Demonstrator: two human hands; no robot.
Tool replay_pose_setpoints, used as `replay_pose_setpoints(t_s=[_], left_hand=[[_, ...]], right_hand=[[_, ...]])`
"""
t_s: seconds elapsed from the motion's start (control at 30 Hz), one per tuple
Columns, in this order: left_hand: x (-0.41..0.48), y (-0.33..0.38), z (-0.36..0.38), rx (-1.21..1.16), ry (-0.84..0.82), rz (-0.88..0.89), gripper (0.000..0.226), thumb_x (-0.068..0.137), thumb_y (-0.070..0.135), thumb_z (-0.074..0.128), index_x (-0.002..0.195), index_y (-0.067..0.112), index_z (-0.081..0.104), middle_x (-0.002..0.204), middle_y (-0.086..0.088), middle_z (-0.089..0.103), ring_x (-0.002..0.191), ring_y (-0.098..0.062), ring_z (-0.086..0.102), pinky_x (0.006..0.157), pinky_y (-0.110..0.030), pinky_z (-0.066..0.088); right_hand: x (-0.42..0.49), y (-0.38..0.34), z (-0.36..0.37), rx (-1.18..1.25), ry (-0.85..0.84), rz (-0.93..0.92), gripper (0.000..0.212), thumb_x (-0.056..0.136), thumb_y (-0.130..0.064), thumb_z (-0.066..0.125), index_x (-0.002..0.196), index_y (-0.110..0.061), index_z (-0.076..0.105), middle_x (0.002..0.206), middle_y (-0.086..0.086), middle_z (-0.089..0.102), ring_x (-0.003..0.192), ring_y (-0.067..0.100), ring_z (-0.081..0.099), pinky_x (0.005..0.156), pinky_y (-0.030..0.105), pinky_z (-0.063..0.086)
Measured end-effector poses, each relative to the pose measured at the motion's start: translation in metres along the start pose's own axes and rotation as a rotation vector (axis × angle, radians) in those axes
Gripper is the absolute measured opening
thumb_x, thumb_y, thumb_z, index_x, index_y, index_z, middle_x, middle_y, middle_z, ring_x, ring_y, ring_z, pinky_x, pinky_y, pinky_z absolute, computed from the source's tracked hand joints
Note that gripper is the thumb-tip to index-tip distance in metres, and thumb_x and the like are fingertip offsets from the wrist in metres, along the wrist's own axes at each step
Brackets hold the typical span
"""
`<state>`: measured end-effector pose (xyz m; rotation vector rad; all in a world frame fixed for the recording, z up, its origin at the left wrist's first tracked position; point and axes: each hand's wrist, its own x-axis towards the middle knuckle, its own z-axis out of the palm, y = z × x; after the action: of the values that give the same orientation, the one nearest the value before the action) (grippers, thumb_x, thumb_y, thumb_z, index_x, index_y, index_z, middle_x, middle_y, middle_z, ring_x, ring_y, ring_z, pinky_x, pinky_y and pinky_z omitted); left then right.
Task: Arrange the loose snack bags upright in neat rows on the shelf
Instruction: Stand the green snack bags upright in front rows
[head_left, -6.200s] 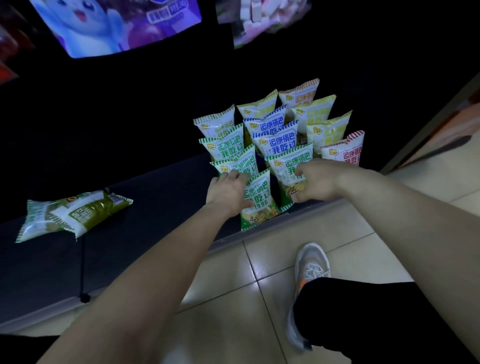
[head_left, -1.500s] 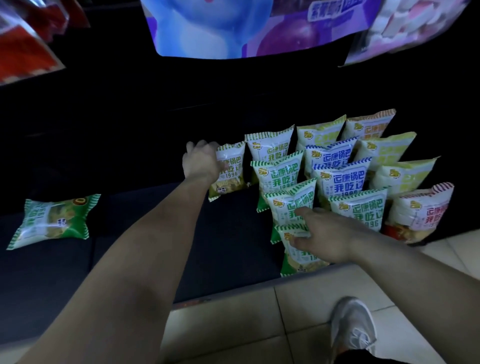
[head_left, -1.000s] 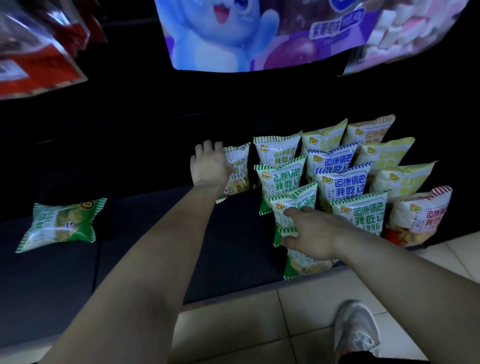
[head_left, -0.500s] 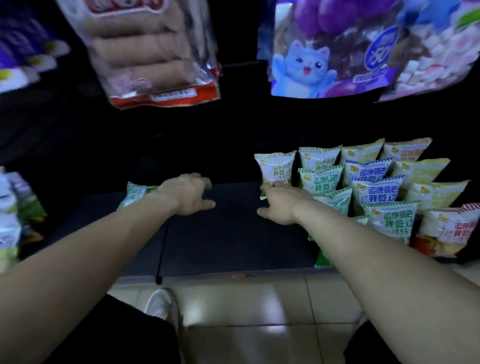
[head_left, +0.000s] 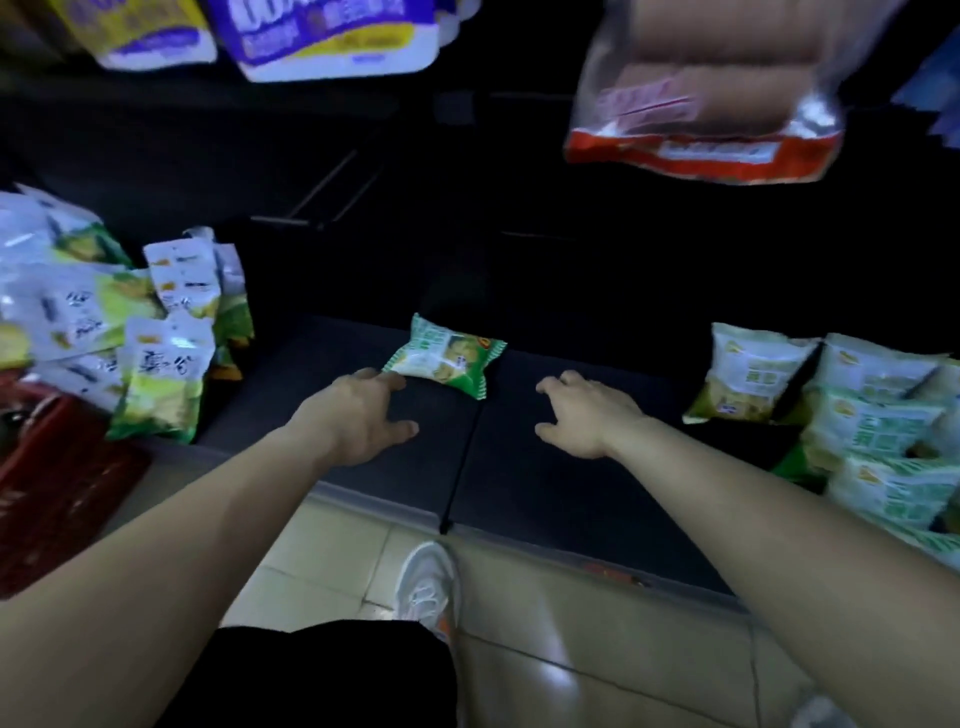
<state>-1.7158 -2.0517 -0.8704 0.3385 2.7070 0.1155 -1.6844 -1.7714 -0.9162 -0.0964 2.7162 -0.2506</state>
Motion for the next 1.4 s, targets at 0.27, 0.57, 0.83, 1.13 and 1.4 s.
replay_pose_setpoints(t_s=[0.27, 0.57, 0.83, 1.13, 1.4], left_hand=[[0.015, -0.038, 0.014, -0.245, 0.196, 0.01, 0.06, 0.085, 0.052, 0.062, 0.138, 0.026, 0.049, 0.129, 0.004, 0.052, 0.121, -0.018, 0.051, 0.101, -0.036, 0.043], [0.012, -0.062, 0.045, -0.297, 0.142, -0.002, 0.059, 0.084, 0.054, 0.062, 0.137, 0.032, 0.048, 0.131, 0.01, 0.048, 0.118, -0.014, 0.051, 0.094, -0.028, 0.043], [0.011, -0.061, 0.048, -0.289, 0.118, -0.011, 0.058, 0.085, 0.056, 0.06, 0.137, 0.034, 0.045, 0.126, 0.013, 0.046, 0.112, -0.012, 0.051, 0.09, -0.032, 0.046], [0.015, -0.048, 0.037, -0.217, 0.093, -0.007, 0.06, 0.086, 0.056, 0.059, 0.14, 0.031, 0.044, 0.131, 0.008, 0.046, 0.119, -0.017, 0.051, 0.095, -0.039, 0.046], [0.006, 0.001, 0.005, -0.111, 0.077, 0.01, 0.067, 0.087, 0.053, 0.061, 0.144, 0.026, 0.039, 0.14, -0.004, 0.042, 0.125, -0.028, 0.046, 0.101, -0.045, 0.043]], right_hand=[[0.163, -0.053, 0.036, 0.041, 0.021, -0.058, 0.08, 0.092, -0.041, 0.058, 0.156, -0.018, 0.015, 0.157, 0.011, 0.023, 0.134, 0.032, 0.037, 0.104, 0.044, 0.041], [0.234, -0.079, 0.058, 0.023, 0.166, 0.021, 0.072, 0.1, -0.052, 0.038, 0.157, -0.017, 0.013, 0.151, 0.008, 0.029, 0.131, 0.032, 0.03, 0.104, 0.048, 0.033], [0.23, -0.078, 0.055, 0.333, 0.013, 0.102, 0.091, 0.065, -0.058, 0.082, 0.13, -0.019, 0.032, 0.129, 0.011, 0.051, 0.109, 0.03, 0.056, 0.086, 0.043, 0.051], [0.178, -0.065, 0.072, 0.281, -0.079, 0.077, 0.093, 0.046, -0.064, 0.084, 0.117, -0.024, 0.038, 0.114, -0.001, 0.054, 0.098, 0.023, 0.058, 0.066, 0.034, 0.044], [0.04, -0.015, 0.009, 0.225, 0.005, -0.047, 0.104, 0.041, -0.073, 0.076, 0.125, -0.035, 0.03, 0.103, -0.013, 0.052, 0.091, 0.01, 0.055, 0.069, 0.033, 0.049]])
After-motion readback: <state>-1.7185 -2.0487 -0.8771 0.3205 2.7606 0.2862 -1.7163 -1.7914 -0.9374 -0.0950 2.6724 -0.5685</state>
